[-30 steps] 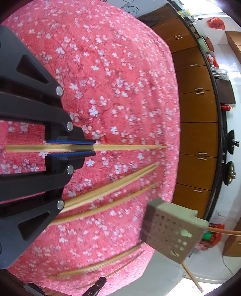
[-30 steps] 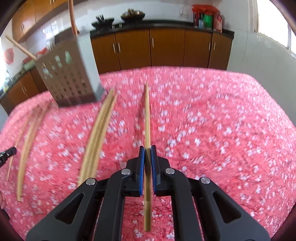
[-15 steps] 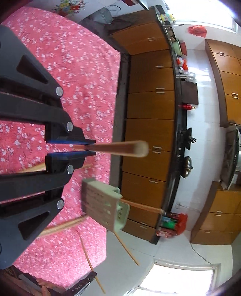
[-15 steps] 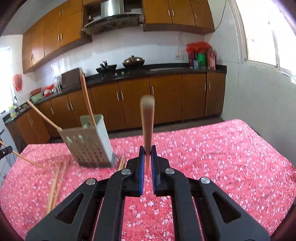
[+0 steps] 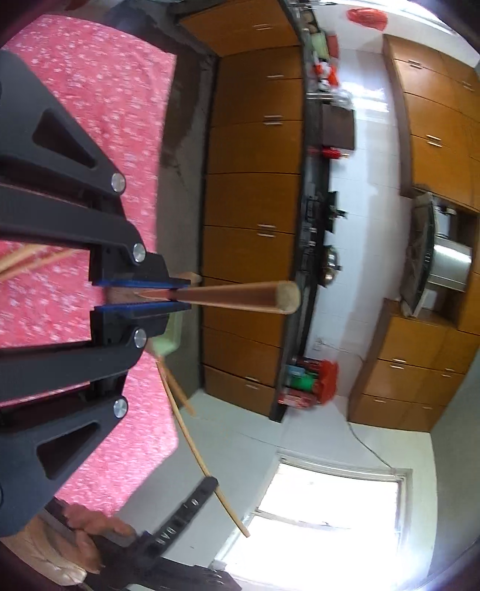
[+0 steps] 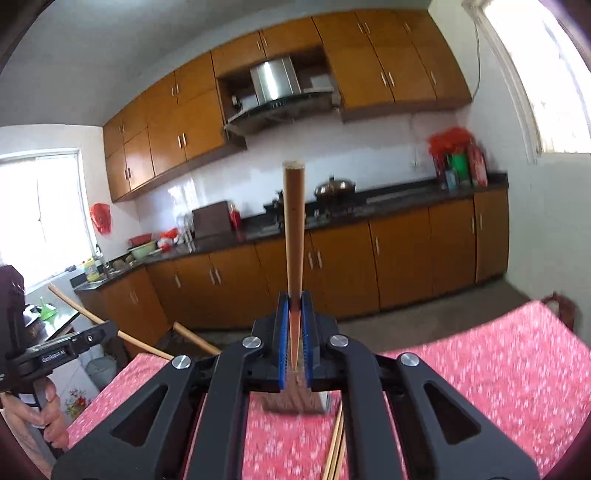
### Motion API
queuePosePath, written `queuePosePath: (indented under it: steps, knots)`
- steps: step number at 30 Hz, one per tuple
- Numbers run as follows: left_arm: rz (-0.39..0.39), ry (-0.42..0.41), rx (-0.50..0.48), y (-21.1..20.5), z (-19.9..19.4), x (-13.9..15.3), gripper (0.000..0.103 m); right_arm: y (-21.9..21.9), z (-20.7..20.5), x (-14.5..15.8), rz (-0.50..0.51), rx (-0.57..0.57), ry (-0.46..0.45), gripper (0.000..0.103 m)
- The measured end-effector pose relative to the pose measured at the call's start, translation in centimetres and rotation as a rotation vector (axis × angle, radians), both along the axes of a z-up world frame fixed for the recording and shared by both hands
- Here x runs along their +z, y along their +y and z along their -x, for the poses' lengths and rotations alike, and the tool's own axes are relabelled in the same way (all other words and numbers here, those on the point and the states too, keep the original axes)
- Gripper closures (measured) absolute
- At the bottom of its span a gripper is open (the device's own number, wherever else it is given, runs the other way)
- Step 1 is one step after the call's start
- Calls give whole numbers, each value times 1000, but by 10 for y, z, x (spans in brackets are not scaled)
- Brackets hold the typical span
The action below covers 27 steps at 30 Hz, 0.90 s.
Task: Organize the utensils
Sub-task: 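Lower the left tool's chopstick into the holder and open it while the right tool releases its chopstick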
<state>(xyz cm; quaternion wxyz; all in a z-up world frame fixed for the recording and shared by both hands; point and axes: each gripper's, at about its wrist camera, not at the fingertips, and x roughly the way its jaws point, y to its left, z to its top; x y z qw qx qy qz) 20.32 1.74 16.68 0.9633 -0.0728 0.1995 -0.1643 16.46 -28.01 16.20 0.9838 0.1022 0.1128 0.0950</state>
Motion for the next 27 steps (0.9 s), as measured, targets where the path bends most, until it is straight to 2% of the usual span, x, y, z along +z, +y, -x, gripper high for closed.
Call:
queuePosePath:
  steps: [2,5,8,11,16,22,27]
  knots:
    - [0,-35,3,-8,-7,9,95,9,-11,1,10,-4,-11,95]
    - [-45,-55,1,-31,-27,14,95,21,-25,-3,53,-12,2,95]
    - [-86,-12,-7,-49,-54,5,95,32,-49,-17,95,-18,58,95]
    - [-108,30,-5,-58,-75,-10,95,35,-63,-28,95,-19,112,95]
    - [-107,91,3,-60,-100,-34,95,38,-75,-37,95,-20,151,95]
    - [-87,82,13,-59,-100,-34,90,43,-72,-34,93,-14,145,94]
    - [-67,27,19,-47,-80,-23,82,40,-57,-18,100,-19,86,93]
